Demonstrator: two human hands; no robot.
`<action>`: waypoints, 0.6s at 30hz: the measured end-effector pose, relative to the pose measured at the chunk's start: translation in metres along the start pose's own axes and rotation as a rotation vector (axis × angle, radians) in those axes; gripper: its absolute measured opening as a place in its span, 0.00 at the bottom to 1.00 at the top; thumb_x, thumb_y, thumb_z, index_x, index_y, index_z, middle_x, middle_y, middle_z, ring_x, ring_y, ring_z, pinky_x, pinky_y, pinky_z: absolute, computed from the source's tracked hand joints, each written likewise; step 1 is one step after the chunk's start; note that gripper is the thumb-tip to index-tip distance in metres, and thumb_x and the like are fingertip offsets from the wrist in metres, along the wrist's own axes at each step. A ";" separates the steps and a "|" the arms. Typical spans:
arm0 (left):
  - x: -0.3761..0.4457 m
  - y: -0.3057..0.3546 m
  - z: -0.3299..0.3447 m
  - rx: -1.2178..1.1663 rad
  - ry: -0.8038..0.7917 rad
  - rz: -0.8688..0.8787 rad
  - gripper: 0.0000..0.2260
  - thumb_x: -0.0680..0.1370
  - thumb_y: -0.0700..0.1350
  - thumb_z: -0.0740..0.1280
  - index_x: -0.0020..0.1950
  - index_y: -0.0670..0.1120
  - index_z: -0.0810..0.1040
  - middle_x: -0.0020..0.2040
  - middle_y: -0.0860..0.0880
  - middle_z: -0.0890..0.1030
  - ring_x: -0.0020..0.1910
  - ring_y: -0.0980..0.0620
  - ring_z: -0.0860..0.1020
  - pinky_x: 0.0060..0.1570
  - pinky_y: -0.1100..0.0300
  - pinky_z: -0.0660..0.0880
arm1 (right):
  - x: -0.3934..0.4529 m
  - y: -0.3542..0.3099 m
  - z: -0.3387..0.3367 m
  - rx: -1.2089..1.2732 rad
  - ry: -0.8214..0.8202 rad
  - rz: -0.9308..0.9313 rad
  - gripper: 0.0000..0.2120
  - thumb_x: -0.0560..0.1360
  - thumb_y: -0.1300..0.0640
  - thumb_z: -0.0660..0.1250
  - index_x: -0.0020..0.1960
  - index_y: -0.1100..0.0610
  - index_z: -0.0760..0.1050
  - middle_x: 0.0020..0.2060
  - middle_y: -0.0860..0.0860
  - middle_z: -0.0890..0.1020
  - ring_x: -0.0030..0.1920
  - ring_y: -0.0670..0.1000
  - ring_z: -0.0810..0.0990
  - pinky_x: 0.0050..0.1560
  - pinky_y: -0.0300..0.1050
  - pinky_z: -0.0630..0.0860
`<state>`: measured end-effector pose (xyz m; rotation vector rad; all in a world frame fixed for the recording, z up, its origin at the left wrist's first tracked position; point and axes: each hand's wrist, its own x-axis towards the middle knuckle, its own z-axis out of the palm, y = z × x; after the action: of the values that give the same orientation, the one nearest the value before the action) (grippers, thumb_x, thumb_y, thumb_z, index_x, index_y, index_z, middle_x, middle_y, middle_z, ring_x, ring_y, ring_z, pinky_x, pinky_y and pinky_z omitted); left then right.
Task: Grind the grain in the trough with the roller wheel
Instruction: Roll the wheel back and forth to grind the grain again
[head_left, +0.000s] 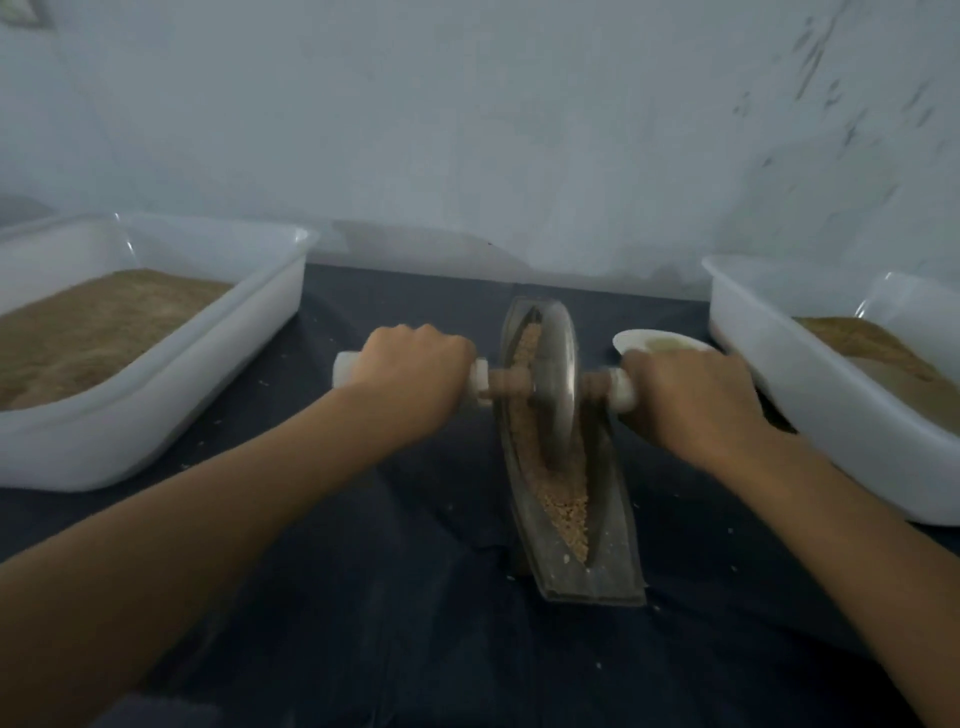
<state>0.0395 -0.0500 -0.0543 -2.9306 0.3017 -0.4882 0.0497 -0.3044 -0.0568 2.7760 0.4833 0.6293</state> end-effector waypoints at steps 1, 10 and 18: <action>-0.015 -0.001 -0.003 0.033 0.023 0.027 0.06 0.72 0.50 0.67 0.43 0.56 0.69 0.38 0.52 0.75 0.36 0.47 0.75 0.34 0.56 0.64 | -0.016 0.001 -0.005 0.021 0.001 -0.021 0.12 0.68 0.44 0.70 0.41 0.47 0.69 0.37 0.50 0.79 0.38 0.55 0.77 0.33 0.47 0.74; 0.002 0.005 0.002 0.121 0.137 0.009 0.09 0.72 0.49 0.66 0.41 0.54 0.65 0.31 0.54 0.62 0.30 0.50 0.65 0.30 0.56 0.59 | -0.015 0.002 0.005 0.099 -0.099 0.054 0.11 0.70 0.42 0.67 0.42 0.46 0.68 0.40 0.48 0.77 0.42 0.54 0.77 0.36 0.47 0.71; 0.060 -0.004 0.023 -0.022 0.079 -0.112 0.07 0.72 0.49 0.69 0.49 0.52 0.75 0.45 0.47 0.79 0.43 0.43 0.77 0.38 0.53 0.65 | 0.062 0.013 0.030 0.014 0.073 0.045 0.13 0.70 0.47 0.69 0.39 0.50 0.66 0.34 0.53 0.77 0.36 0.59 0.77 0.34 0.46 0.63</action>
<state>0.1032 -0.0562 -0.0569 -2.9657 0.1534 -0.6212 0.1196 -0.2981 -0.0558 2.7923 0.4423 0.7418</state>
